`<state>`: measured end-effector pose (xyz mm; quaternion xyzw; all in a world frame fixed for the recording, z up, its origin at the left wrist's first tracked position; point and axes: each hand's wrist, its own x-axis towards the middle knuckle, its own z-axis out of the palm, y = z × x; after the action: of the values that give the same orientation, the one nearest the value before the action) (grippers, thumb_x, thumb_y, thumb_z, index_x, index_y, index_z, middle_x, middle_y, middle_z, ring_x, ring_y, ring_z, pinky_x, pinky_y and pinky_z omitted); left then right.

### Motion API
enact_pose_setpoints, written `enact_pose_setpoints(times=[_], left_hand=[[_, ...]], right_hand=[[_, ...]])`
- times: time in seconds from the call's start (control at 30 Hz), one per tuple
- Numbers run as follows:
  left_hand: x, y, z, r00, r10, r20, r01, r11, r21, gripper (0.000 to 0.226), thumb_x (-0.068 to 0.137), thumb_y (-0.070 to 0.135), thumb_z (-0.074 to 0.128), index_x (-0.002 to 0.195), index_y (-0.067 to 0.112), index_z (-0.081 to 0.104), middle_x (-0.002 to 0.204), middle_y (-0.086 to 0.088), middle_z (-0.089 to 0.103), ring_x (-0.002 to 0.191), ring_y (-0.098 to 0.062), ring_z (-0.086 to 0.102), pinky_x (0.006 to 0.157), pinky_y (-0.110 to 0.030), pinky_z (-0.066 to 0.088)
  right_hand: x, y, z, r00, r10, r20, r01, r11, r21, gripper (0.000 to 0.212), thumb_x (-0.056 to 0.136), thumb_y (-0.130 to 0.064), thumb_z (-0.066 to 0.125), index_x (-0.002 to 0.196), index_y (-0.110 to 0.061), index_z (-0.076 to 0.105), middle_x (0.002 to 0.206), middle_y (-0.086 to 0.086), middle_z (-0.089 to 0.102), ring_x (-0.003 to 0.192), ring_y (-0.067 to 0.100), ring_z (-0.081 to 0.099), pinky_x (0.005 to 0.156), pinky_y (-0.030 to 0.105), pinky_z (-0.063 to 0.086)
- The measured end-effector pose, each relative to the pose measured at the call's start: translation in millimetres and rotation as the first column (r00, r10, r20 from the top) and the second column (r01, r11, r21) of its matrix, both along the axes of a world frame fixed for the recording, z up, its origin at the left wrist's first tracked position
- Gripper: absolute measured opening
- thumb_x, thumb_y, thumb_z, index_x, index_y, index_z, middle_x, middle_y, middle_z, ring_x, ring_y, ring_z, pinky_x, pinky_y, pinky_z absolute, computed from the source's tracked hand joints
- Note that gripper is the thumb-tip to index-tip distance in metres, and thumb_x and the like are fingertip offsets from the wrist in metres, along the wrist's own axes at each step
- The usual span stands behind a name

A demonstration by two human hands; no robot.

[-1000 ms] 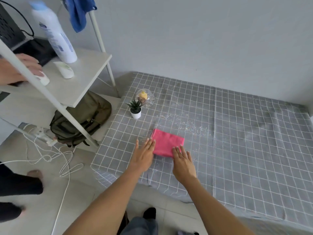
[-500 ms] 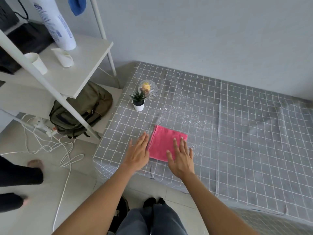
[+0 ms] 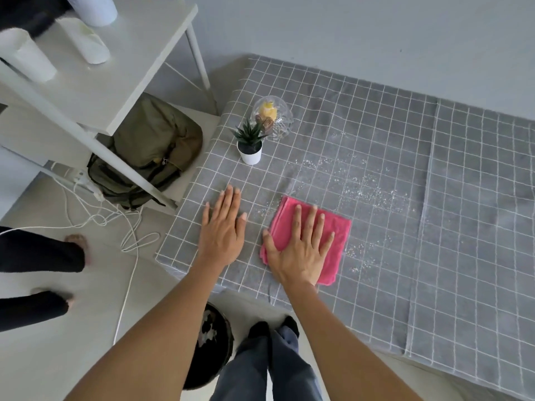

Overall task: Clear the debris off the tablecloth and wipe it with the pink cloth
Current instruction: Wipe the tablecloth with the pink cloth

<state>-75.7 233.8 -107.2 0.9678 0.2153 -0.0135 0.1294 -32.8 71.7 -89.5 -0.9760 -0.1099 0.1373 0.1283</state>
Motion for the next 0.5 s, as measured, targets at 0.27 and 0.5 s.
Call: enact_pose_setpoints(times=[0.27, 0.5], left_hand=[[-3.1, 0.6, -2.6, 0.998, -0.015, 0.053, 0.014, 1.000, 0.024, 0.057, 0.099, 0.041, 0.012, 0.152, 0.020, 0.007, 0.160, 0.004, 0.005, 0.147, -0.012, 0.001, 0.119, -0.041, -0.002], [-3.6, 8.6, -1.8, 0.997, -0.075, 0.023, 0.075, 0.997, -0.013, 0.059, 0.097, 0.044, 0.006, 0.152, 0.022, 0.001, 0.160, 0.004, -0.003, 0.146, -0.010, -0.006, 0.119, -0.040, -0.006]], right_hand=[[-1.6, 0.4, -4.7, 0.999, -0.022, 0.039, 0.023, 1.000, -0.006, 0.069, 0.093, -0.056, 0.016, 0.150, -0.033, -0.015, 0.158, -0.001, -0.023, 0.146, 0.020, -0.020, 0.115, 0.049, -0.017], [-0.1, -27.1, -8.4, 0.997, -0.033, 0.076, 0.033, 0.999, -0.005, 0.065, 0.091, -0.049, 0.006, 0.152, -0.031, -0.008, 0.160, -0.003, -0.014, 0.147, 0.017, -0.015, 0.118, 0.047, -0.012]])
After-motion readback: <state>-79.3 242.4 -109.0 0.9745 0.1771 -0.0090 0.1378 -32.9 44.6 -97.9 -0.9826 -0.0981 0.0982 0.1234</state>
